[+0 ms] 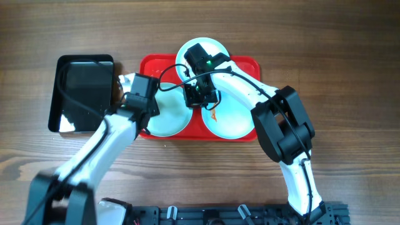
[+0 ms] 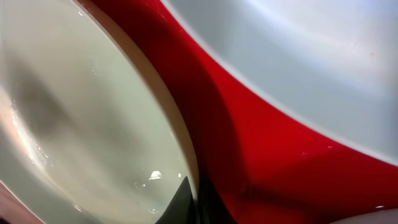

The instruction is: Clean dirty plates on tray and stack at the side

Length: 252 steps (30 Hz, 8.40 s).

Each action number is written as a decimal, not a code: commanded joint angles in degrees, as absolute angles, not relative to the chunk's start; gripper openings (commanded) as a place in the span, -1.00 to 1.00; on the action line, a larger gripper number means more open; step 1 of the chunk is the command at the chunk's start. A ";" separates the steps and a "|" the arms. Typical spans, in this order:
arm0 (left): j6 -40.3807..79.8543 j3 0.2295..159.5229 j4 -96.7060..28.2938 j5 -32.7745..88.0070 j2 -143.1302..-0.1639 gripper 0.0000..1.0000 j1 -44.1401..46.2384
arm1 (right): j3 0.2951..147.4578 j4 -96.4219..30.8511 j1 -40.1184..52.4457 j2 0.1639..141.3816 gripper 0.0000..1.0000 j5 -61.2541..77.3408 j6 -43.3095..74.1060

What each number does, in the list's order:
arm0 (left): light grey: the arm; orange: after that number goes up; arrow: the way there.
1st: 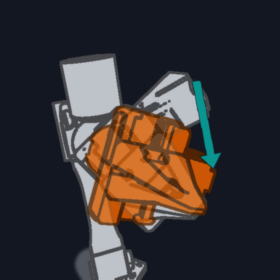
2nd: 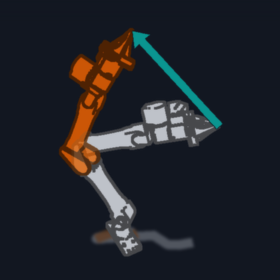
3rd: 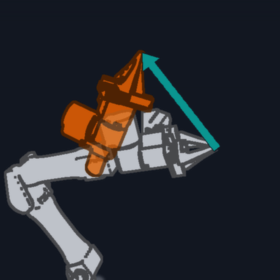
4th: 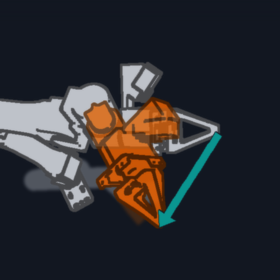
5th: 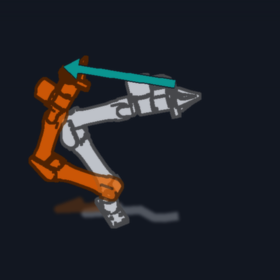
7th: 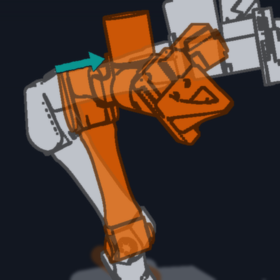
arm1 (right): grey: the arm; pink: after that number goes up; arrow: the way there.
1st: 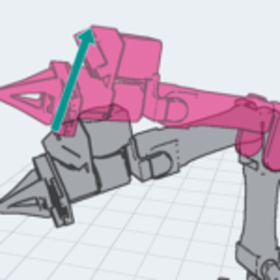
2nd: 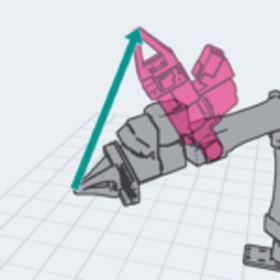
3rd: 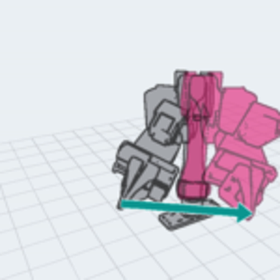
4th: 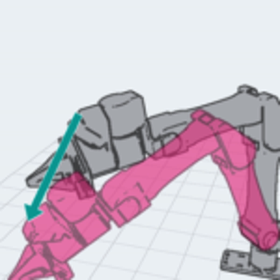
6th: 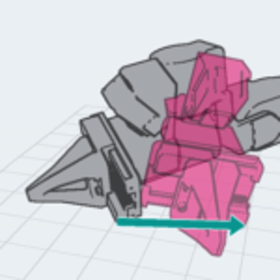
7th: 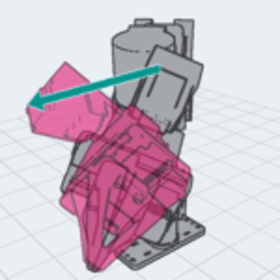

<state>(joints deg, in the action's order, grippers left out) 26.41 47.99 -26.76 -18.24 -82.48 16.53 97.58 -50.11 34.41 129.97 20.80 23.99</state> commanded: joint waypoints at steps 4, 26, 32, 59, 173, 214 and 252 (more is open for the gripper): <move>25.69 49.84 -26.41 4.64 -72.71 -0.92 8.08 | 97.51 -50.57 34.65 128.01 -0.92 19.77 22.72; 13.63 49.74 -15.99 1.65 -87.79 -0.92 -24.56 | 104.57 -62.63 41.74 115.48 -0.91 -27.73 24.01; 13.67 49.74 -15.46 -1.85 -91.96 -0.92 -24.62 | 104.57 -61.56 48.58 115.48 -0.91 -45.32 20.78; 13.93 49.74 -14.09 -1.78 -92.16 -0.92 -24.67 | 104.51 -55.20 61.80 115.50 -0.91 -56.14 14.66; 10.66 51.24 -13.45 11.51 -88.25 -0.92 -24.45 | 84.88 -33.45 8.36 108.29 0.75 18.35 16.45; 7.92 51.62 -20.88 18.94 -78.43 -0.92 -8.10 | 85.91 -23.11 24.53 123.24 -0.91 12.49 18.06; 24.21 51.59 -24.75 2.44 -97.76 -0.92 16.14 | 85.56 -33.98 32.51 123.24 -0.91 16.34 22.96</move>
